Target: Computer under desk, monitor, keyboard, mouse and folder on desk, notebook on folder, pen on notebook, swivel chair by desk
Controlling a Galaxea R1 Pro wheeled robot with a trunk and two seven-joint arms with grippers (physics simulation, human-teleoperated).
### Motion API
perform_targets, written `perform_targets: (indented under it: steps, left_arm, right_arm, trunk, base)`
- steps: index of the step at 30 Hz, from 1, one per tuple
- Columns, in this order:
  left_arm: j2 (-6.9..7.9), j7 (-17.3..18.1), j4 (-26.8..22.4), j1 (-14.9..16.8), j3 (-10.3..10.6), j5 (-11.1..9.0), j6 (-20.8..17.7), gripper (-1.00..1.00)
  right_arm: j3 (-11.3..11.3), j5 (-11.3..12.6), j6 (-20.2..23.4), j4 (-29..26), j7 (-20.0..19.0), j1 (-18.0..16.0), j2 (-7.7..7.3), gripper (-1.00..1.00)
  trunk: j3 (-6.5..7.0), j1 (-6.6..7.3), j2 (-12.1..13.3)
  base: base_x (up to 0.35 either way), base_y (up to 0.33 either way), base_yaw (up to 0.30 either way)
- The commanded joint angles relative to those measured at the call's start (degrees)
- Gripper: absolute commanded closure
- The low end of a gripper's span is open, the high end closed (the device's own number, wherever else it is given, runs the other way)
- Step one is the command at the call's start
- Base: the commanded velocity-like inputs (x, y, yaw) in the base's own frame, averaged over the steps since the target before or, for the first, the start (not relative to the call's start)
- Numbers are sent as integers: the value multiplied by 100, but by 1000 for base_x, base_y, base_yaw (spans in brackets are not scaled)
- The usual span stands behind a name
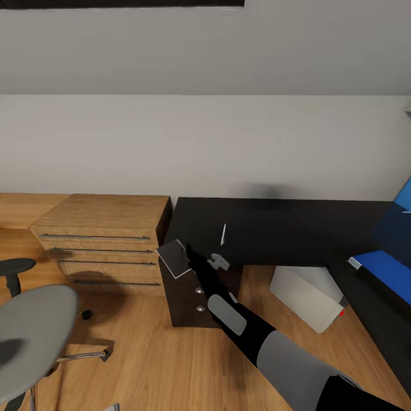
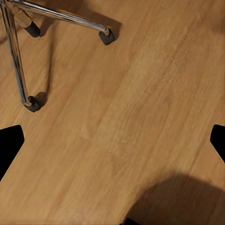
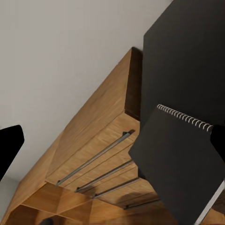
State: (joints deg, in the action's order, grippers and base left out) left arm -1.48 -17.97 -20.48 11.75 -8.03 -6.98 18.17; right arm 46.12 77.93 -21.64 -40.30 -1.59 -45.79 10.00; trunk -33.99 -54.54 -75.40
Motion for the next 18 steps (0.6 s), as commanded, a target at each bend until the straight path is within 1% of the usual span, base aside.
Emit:
perform_targets:
  steps: [1,2,4,6,7,9,13,14,15,17,18]
  left_arm:
    - [-1,1,1,2,8,-59,28,-100]
    - [-5,-3,-3,2,12,-59,28,-100]
    - [-22,-4,-19,2,12,-59,28,-100]
    - [-58,0,-34,2,13,-58,28,-100]
    - [-120,2,-120,2,11,-58,28,-100]
    - [-117,-2,-127,2,12,-58,28,-100]
    - [-119,-5,-131,2,5,-58,28,-100]
    - [-120,-5,-131,2,5,-58,28,-100]
    - [-119,-5,-131,2,4,-58,28,-100]
    - [-121,-3,-131,2,4,-58,28,-100]
    - [-119,-2,-131,2,4,-58,28,-100]
  right_arm:
    - [59,55,-36,0,-17,-9,0,-100]
    - [322,28,-19,-14,-12,-9,0,-100]
    - [441,24,-13,-19,-10,-7,0,-100]
    - [506,29,-10,-39,-12,-8,0,-100]
    - [556,172,-15,-87,-24,-7,0,-100]
    - [556,272,-26,-90,-33,-8,0,-100]
    - [545,772,-25,-92,-10,-7,0,-100]
    - [542,841,-21,-92,-9,-8,0,-100]
    - [536,974,-13,-92,-9,-8,0,-100]
    - [530,1092,-8,-91,-8,-8,0,-100]
    - [527,1196,-2,-88,-8,-8,0,-100]
  trunk:
    - [-24,-22,-45]
    - [-42,-44,-85]
    - [-78,-88,-165]
    - [-113,-132,-245]
    - [-131,-154,-285]
    - [-167,-198,-365]
    - [-239,-286,-526]
    - [-257,-308,-566]
    - [-275,-330,-606]
    - [-311,-374,-686]
    - [-329,-396,-726]
  base:
    - [0,0,6]
    - [0,0,2]
    - [0,0,1]
    - [0,0,0]
    - [0,0,0]
    - [0,0,0]
    - [0,0,0]
    - [0,0,0]
    - [0,0,0]
    - [0,0,0]
    - [0,0,0]
